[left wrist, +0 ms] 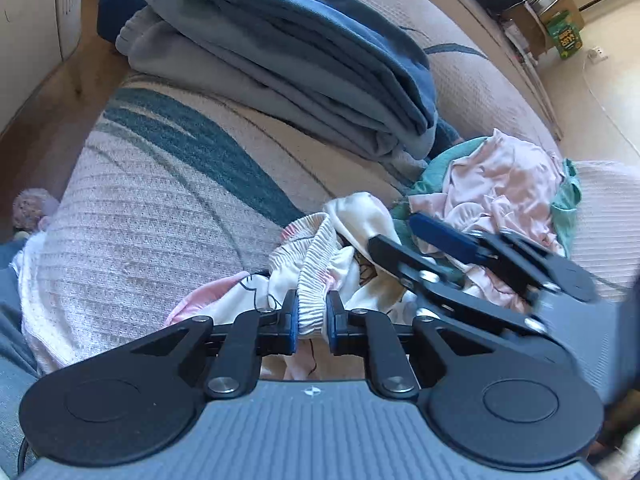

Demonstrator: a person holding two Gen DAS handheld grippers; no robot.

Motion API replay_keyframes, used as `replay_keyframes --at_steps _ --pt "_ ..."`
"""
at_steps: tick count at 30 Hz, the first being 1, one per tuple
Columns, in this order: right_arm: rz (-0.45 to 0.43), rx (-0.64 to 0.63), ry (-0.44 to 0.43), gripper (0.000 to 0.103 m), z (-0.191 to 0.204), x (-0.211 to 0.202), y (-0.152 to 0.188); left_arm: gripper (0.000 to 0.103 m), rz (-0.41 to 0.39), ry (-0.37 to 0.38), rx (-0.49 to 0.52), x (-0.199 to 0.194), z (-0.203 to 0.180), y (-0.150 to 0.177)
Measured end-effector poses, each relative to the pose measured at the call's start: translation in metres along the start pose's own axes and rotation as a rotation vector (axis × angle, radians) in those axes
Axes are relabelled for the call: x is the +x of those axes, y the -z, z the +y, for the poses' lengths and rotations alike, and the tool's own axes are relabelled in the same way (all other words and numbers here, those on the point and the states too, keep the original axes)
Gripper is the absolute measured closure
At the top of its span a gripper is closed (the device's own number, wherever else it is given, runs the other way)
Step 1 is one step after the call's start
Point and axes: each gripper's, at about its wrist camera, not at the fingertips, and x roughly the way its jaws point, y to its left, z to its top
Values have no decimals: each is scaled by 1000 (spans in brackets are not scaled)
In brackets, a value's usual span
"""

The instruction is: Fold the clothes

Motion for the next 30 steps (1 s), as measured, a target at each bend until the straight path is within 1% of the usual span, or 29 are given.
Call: replay_keyframes --at_steps 2,4,5,6,8,9,10,11,15,17,19,22,23,24,25,27,28,30 --pt "36 16 -15 69 -3 10 5 90 7 -4 9 0 0 0" --pt "37 12 -27 81 -3 9 10 90 15 -19 21 2 -2 0" --pt "35 14 -28 91 -3 8 12 90 17 -29 29 2 -2 1" --pt "19 22 -34 95 -5 2 12 90 14 -45 39 1 -3 1" --pt "-31 45 -44 97 -9 -14 10 90 -17 -103 76 -6 -5 0" --pt "-66 52 -35 98 -11 -25 8 90 -32 -128 88 -10 -5 -1" --pt "-104 57 -14 98 -13 -37 5 90 -40 -136 92 -13 -5 -2" --pt "-141 65 11 98 -16 -51 3 90 -46 -138 94 -18 -4 -3" --pt "-264 104 90 99 -27 -100 0 90 -96 -99 138 -40 -15 -2" --pt "-307 104 127 99 -31 -123 1 90 -120 -81 164 -50 -22 0" --pt "-337 107 164 99 -34 -142 2 90 -130 -94 193 -56 -28 5" --pt "-385 97 218 99 -37 -170 1 90 -131 -163 215 -62 -24 8" --pt "-393 89 218 99 -37 -171 -3 90 -131 -185 216 -64 -20 9" --pt "-397 78 210 100 -36 -169 -9 90 -129 -206 207 -66 -14 11" --pt "-401 68 202 101 -35 -167 -14 90 -130 -245 194 -68 -6 13" --pt "-409 47 187 103 -34 -162 -25 90 -151 -354 168 -75 10 19" --pt "-413 37 179 103 -33 -160 -30 90 -160 -385 147 -79 18 22" --pt "-421 16 163 103 -31 -156 -41 90 -157 -395 94 -86 36 26"
